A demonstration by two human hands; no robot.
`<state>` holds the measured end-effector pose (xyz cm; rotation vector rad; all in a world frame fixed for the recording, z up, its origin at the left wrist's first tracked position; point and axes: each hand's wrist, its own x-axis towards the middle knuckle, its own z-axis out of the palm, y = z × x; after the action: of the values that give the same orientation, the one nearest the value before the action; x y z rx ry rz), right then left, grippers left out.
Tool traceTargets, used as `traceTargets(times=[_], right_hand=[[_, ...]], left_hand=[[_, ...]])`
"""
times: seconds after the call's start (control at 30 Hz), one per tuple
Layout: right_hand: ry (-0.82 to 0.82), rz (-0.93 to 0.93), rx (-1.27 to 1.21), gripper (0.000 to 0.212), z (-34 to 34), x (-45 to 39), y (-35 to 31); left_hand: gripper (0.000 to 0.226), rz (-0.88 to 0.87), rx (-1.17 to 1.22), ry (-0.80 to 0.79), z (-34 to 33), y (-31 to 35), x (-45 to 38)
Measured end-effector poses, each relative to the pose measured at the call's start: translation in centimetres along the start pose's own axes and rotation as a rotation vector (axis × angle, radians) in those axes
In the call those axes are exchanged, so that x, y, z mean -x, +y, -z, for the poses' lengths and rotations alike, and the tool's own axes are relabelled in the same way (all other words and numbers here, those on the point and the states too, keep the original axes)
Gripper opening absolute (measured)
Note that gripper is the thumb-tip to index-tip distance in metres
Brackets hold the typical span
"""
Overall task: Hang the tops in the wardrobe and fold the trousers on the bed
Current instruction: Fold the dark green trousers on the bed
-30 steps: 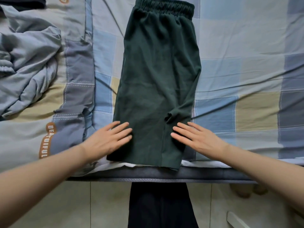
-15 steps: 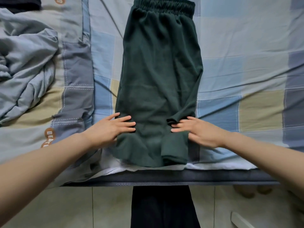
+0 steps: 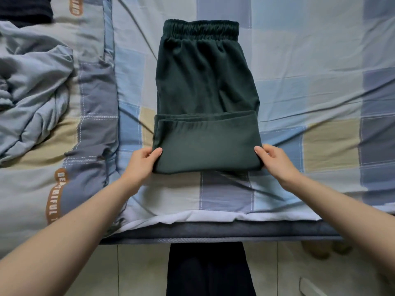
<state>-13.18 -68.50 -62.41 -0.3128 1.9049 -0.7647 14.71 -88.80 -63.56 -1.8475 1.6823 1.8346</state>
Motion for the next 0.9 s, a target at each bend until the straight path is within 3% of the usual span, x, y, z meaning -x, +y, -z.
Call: traceTargets(times=[0.17, 0.33, 0.4, 0.47, 0.5, 0.57, 0.6, 0.67, 0.7, 0.77, 0.9], right_hand=[[-0.12, -0.177, -0.156, 0.026, 0.8, 4.8, 3.4], [-0.157, -0.22, 0.098, 0.038, 2.0, 6.7, 6.0], [-0.125, -0.169, 0.243, 0.032, 2.2, 6.4, 6.0], [-0.018, -0.006, 0.411, 0.017, 2.6, 6.2, 5.2], [0.073, 0.158, 0.541, 0.009, 3.1, 6.0, 4.6], [0.19, 0.624, 0.923, 0.021, 4.2, 5.4, 3.6], [0.17, 0.841, 1.078, 0.032, 4.7, 5.2, 3.2], [-0.008, 1.108, 1.318, 0.047, 4.7, 4.7, 2.6], [-0.126, 1.165, 1.426, 0.054, 4.4, 4.5, 2.5], [-0.306, 1.195, 1.609, 0.066, 3.9, 3.6, 2.3], [-0.405, 1.15, 1.77, 0.068, 3.9, 0.3, 1.3]], left_hand=[[0.042, 0.265, 0.046, -0.188, -0.3, -2.4, 4.8], [0.034, 0.291, 0.078, -0.259, -1.2, -3.2, 6.9], [0.026, 0.16, -0.129, -0.214, -1.2, -3.0, 6.6], [0.011, -0.074, -0.521, -0.094, -0.1, -2.6, 6.0], [0.007, -0.244, -0.736, -0.005, 0.6, -2.5, 5.7], [0.033, -0.735, -1.046, 0.082, 1.7, -2.3, 4.8], [0.043, -1.003, -1.159, 0.017, 1.7, -2.0, 4.5], [0.055, -1.415, -1.382, -0.283, 1.0, -1.7, 4.3], [0.06, -1.502, -1.485, -0.43, 0.6, -1.6, 4.2], [0.068, -1.47, -1.7, -0.581, -0.2, -1.7, 3.8], [0.061, -1.312, -1.809, -0.479, -0.7, -1.4, 1.2]])
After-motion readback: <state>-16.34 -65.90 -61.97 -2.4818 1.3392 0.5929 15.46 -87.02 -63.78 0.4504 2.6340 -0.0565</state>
